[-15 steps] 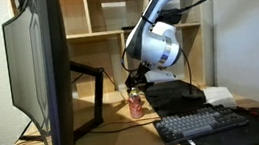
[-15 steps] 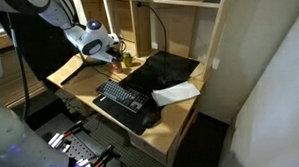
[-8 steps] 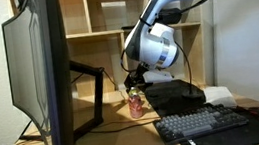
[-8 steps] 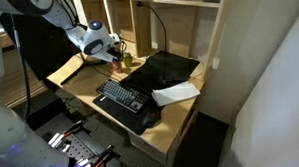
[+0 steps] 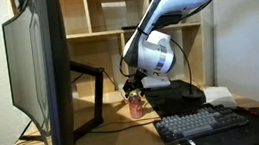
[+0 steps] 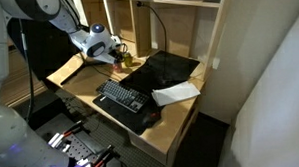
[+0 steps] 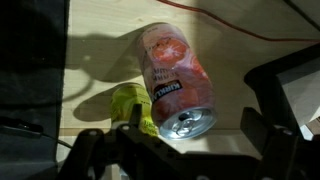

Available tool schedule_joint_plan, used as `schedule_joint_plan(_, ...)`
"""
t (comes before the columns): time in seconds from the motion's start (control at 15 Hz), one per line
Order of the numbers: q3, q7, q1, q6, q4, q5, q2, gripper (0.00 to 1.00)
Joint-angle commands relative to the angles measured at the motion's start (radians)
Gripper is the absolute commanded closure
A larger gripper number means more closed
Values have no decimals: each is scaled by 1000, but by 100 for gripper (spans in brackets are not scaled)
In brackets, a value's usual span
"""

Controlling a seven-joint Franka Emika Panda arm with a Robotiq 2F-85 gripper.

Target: Move the mouse to the bottom of the table, the take the two cans and put them on the paper

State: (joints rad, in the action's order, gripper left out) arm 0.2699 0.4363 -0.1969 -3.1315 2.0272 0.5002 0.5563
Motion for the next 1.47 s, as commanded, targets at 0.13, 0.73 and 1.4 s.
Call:
schedule_joint_plan(0.13,-26,-143,-9,-15,-22,-162,48,0)
schedule_joint_plan(0.73,-58,-349,-15,-34,-35,-437,76,40)
schedule_joint_plan(1.4,27,-354,57,26,-49,-468,87,59)
